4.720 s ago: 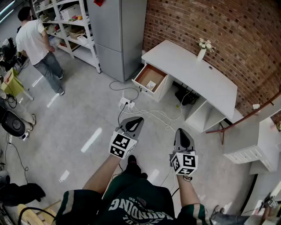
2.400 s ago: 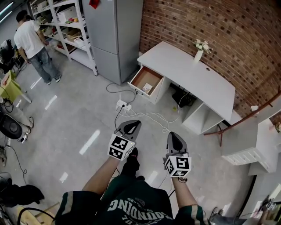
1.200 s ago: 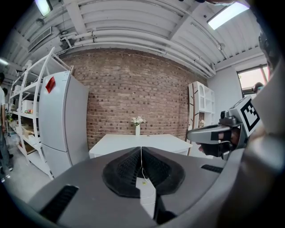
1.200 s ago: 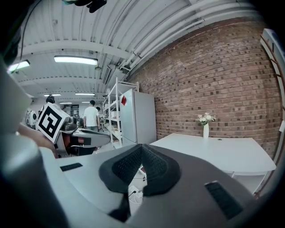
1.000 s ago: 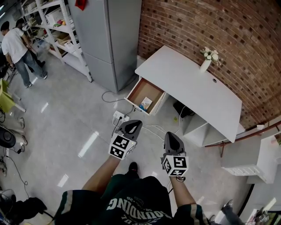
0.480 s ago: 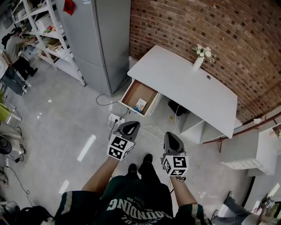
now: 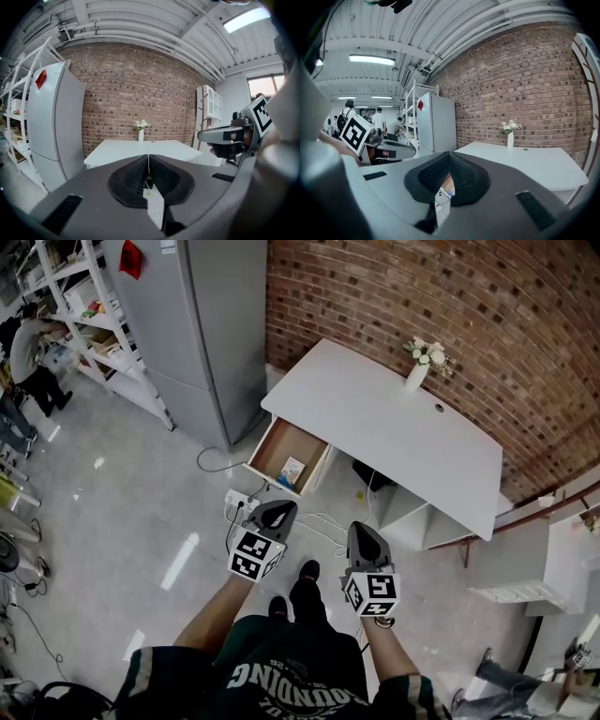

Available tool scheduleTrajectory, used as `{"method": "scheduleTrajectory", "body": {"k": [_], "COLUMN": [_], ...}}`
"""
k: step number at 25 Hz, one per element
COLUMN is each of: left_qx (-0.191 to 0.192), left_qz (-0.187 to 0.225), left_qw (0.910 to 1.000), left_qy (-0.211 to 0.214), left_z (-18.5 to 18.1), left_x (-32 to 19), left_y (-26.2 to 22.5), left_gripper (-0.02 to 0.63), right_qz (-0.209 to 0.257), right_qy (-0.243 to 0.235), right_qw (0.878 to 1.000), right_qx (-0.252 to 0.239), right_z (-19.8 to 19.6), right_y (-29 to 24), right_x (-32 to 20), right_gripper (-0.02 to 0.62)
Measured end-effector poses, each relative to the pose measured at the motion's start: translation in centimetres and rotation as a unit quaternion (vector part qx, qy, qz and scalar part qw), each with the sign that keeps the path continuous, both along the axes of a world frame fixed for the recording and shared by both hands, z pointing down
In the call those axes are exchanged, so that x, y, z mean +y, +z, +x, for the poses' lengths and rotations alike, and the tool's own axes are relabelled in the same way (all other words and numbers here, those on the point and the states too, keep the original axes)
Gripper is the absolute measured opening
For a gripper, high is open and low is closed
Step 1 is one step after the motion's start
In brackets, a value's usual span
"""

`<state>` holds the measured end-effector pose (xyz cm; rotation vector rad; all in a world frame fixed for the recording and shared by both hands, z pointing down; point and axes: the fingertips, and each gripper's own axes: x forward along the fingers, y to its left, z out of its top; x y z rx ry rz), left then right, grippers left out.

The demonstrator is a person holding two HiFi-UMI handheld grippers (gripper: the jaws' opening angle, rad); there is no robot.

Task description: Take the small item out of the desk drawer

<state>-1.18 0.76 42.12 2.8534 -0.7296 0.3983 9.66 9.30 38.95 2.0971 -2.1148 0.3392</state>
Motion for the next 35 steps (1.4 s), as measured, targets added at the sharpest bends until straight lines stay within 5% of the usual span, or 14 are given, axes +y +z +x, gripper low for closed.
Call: {"method": "scheduleTrajectory", "body": {"k": [23,35], "left_qx": [-0.030,-0.045], "left_qz": [-0.025,-0.027], "left_qw": [0.9990,0.9970], "left_qy": [-0.021,-0.057], "left_z": [9.3,10.3], "left_x": [-13.3,-16.8], "left_y": [2.9,3.2], "left_gripper": [0.017,0.017], "right_qz": [-0.024,-0.025], "right_qy": [-0.025,-0.070], "right_qw": [0.999,0.996], "right_qx": [-0.034,-0.052], "right_z": [9.2,10.4], "right_y": [3.5,4.0], "right_x": [-14.1,-18.9], "right_gripper": [0.023,0.024]}}
